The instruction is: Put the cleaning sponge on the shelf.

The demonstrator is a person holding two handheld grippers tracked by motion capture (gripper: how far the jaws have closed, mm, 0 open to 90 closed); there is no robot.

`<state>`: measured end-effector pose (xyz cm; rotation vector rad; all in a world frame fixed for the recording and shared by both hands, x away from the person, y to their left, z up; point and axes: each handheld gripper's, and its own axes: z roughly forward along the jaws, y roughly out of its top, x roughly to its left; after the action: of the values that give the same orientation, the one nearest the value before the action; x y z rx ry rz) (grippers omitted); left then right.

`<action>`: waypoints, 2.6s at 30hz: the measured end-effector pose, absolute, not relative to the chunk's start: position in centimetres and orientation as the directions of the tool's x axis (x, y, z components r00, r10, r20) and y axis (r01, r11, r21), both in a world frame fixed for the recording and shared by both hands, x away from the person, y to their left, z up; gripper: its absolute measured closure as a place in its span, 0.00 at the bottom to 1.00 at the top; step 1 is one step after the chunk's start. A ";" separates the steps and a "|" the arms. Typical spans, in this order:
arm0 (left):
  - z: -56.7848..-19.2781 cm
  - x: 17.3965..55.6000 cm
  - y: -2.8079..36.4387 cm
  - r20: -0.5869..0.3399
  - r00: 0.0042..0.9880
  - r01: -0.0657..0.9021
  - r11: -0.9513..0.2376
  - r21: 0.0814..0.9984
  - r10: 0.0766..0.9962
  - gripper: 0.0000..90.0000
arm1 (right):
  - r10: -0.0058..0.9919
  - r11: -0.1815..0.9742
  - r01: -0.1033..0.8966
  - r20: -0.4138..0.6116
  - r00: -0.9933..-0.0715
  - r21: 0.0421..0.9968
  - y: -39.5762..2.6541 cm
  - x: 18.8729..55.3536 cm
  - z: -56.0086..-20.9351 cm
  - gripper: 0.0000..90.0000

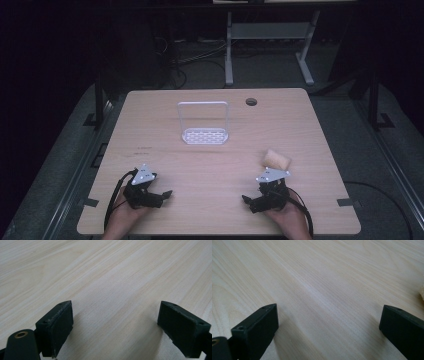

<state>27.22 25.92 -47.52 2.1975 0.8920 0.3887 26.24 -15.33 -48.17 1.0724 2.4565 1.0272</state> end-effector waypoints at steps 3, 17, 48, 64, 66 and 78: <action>-47.5 27.2 25.9 0.008 0.715 0.481 -0.500 0.720 0.699 0.14 | 0.720 0.477 0.529 0.033 -0.693 0.702 -15.4 26.3 -48.2 0.02; -47.5 27.2 26.0 0.009 0.716 0.481 -0.503 0.718 0.698 0.14 | 0.700 0.488 0.550 0.072 -0.710 0.678 -16.3 25.8 -47.0 0.08; -47.5 27.2 26.0 0.008 0.716 0.481 -0.502 0.718 0.698 0.14 | 0.737 0.450 0.558 0.063 -0.673 0.697 -19.9 25.1 -45.3 0.09; -47.5 27.1 26.0 0.008 0.716 0.481 -0.501 0.719 0.698 0.14 | 0.762 0.432 0.575 0.060 -0.645 0.695 -21.4 25.1 -44.9 0.09; -47.5 27.1 26.0 0.007 0.716 0.481 -0.501 0.719 0.698 0.14 | 0.768 0.427 0.581 0.062 -0.637 0.693 -21.6 25.1 -44.8 0.09; -47.5 27.1 26.0 0.007 0.716 0.481 -0.501 0.719 0.698 0.14 | 0.788 0.404 0.592 0.063 -0.612 0.698 -22.8 25.3 -44.7 0.09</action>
<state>27.14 25.98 -47.51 2.1984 0.8905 0.3872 25.26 -22.84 -44.67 1.2070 2.3875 1.0165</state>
